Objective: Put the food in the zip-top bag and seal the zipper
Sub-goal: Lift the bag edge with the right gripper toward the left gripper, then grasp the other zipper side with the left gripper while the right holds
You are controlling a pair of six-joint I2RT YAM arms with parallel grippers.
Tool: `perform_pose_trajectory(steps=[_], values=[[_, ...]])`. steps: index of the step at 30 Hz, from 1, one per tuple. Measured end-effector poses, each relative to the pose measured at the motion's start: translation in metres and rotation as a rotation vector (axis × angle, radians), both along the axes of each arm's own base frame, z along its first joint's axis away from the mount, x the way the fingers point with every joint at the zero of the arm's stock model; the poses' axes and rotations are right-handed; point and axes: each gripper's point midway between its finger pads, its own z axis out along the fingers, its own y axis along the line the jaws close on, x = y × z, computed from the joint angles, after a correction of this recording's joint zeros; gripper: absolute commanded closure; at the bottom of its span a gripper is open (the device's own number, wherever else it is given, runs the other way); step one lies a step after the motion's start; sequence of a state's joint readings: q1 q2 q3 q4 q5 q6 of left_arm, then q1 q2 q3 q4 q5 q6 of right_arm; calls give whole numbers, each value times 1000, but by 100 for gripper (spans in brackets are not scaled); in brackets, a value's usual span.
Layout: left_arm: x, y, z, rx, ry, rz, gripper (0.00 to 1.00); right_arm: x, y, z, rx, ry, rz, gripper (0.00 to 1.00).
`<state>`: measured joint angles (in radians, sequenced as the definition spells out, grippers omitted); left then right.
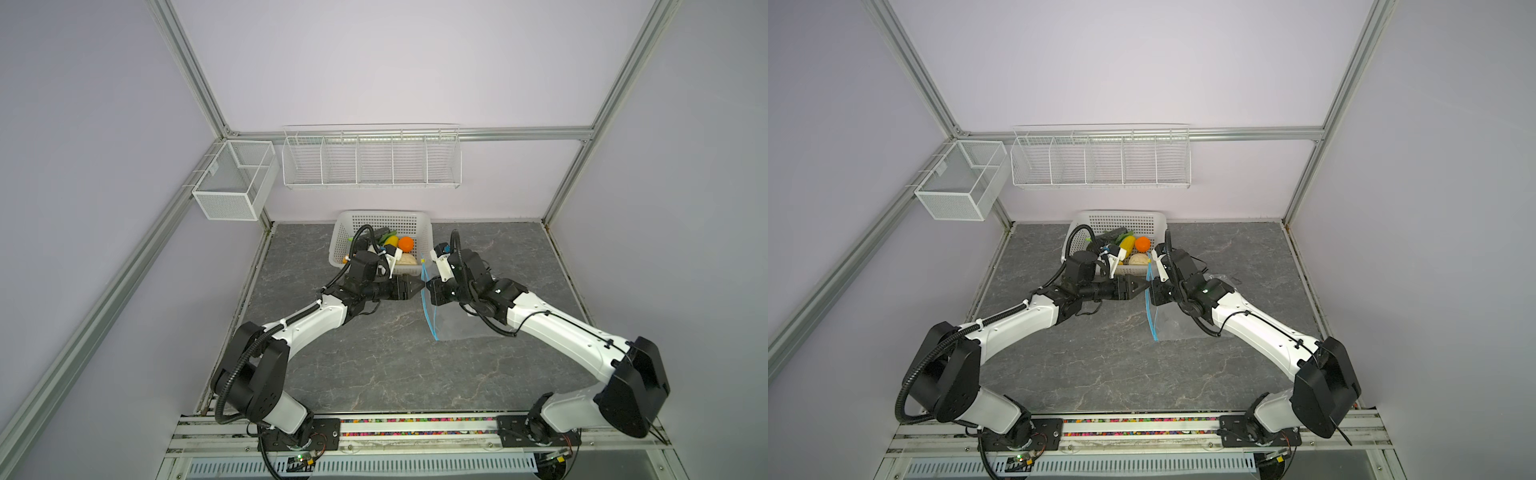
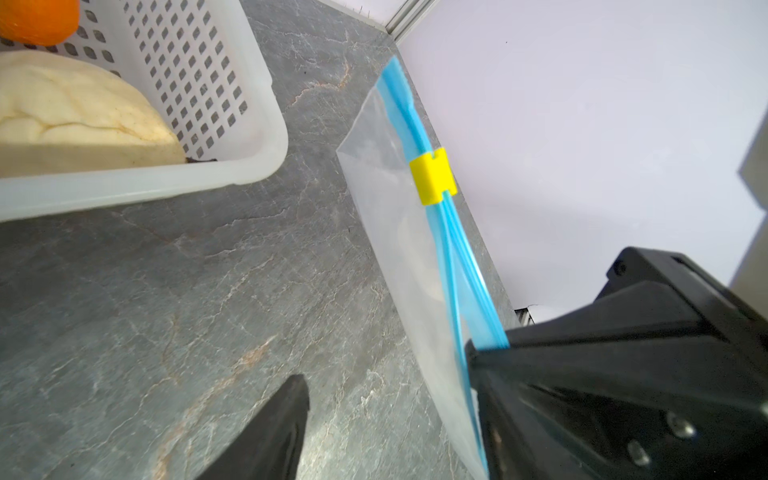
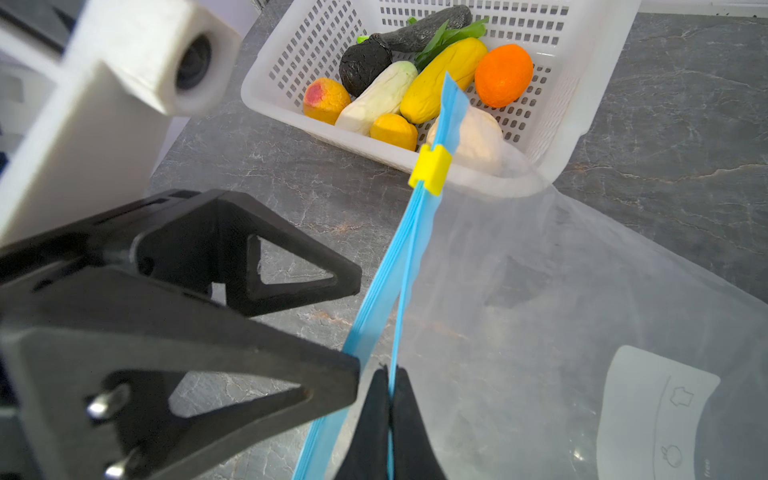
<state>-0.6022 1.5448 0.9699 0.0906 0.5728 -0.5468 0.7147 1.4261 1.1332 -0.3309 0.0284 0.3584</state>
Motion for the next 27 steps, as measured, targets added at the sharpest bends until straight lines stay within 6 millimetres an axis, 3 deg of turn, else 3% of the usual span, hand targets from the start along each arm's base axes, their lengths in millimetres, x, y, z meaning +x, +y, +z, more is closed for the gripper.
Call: perform_pose_trajectory(steps=[3,10,22,27], values=[[1,-4,4,2,-9,-8,37,-2,-1,-1,-8,9,0,94],[2,-9,4,24,-19,-15,59,-3,-3,1,-17,19,-1,94],[-7,-17,-1,43,-16,-35,56,-1,-4,12,-6,0,-8,94],[-10,-22,-2,44,-20,-42,68,-1,-4,15,-4,-3,-9,94]])
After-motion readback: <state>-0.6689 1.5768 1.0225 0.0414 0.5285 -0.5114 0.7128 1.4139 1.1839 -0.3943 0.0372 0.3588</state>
